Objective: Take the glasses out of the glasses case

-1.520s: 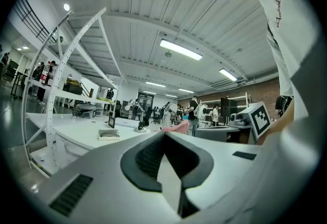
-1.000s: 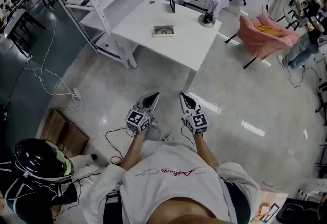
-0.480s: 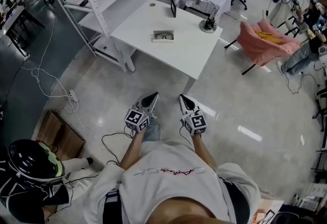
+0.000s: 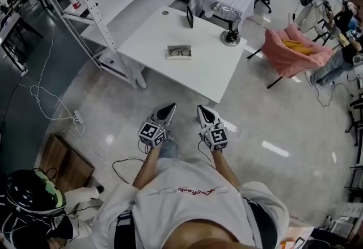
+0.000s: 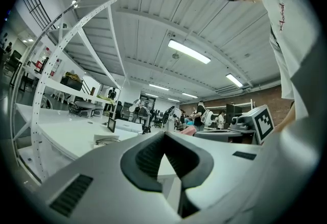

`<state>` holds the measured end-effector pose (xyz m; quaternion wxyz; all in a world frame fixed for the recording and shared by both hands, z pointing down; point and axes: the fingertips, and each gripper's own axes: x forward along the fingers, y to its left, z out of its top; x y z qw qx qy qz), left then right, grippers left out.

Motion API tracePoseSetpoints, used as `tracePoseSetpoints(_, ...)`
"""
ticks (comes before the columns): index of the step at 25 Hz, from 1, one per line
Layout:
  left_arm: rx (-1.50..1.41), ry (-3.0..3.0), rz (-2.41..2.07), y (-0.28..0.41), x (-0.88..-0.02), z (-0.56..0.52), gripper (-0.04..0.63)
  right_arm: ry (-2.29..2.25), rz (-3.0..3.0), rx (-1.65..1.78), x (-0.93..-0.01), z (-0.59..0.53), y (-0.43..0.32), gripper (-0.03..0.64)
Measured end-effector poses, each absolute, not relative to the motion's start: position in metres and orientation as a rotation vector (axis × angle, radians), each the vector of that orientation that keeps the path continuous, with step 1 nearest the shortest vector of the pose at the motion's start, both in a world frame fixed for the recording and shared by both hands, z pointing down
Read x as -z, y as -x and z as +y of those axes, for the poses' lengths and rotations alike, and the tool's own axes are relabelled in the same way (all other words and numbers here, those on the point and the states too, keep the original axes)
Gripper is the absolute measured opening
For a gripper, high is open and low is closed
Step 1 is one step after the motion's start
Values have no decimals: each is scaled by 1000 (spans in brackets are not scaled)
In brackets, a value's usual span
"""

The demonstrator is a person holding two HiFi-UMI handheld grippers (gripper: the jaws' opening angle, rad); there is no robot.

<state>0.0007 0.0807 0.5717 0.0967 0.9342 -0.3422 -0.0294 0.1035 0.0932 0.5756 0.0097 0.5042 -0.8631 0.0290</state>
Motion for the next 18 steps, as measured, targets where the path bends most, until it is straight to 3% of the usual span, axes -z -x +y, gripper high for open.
tracePoseSetpoints(18,73,-2803,-887,31,-556,-76,26,-1627,-2632,-102,-565,-61,-66,-3)
